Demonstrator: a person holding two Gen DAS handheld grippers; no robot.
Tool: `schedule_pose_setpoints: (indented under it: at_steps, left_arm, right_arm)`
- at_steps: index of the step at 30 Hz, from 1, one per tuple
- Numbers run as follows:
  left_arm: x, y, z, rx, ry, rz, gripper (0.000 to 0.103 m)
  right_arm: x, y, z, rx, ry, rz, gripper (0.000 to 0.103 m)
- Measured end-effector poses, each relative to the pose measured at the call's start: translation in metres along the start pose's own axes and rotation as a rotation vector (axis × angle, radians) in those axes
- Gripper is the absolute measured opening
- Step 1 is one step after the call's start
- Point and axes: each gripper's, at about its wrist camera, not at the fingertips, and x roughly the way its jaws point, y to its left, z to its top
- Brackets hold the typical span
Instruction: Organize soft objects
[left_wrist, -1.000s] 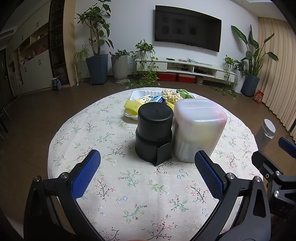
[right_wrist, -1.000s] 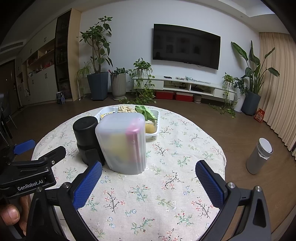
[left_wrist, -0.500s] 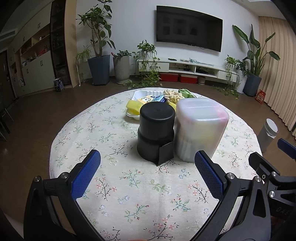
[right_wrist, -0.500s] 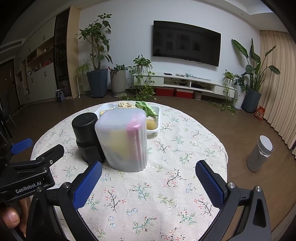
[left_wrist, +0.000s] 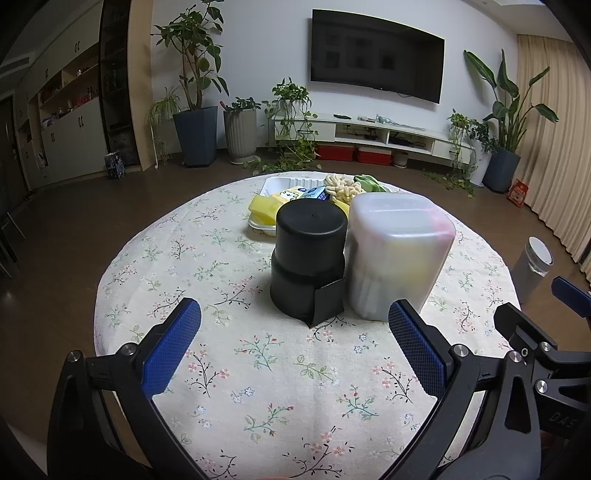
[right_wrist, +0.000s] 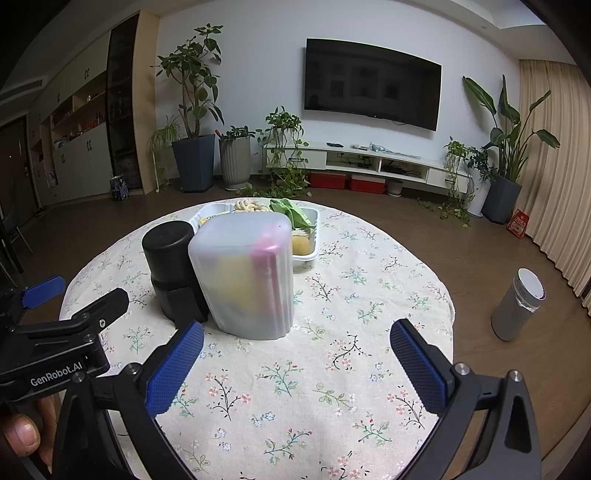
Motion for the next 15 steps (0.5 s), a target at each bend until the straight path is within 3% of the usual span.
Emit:
schedule_pose_setpoints:
  at_steps: [15]
  left_arm:
    - [-0.0029, -0.0042, -0.003, 0.005, -0.026, 0.002, 0.103]
  right_arm:
    - [0.0006, 0.0037, 0.0055, -0.001, 0.004, 0.001, 0.103]
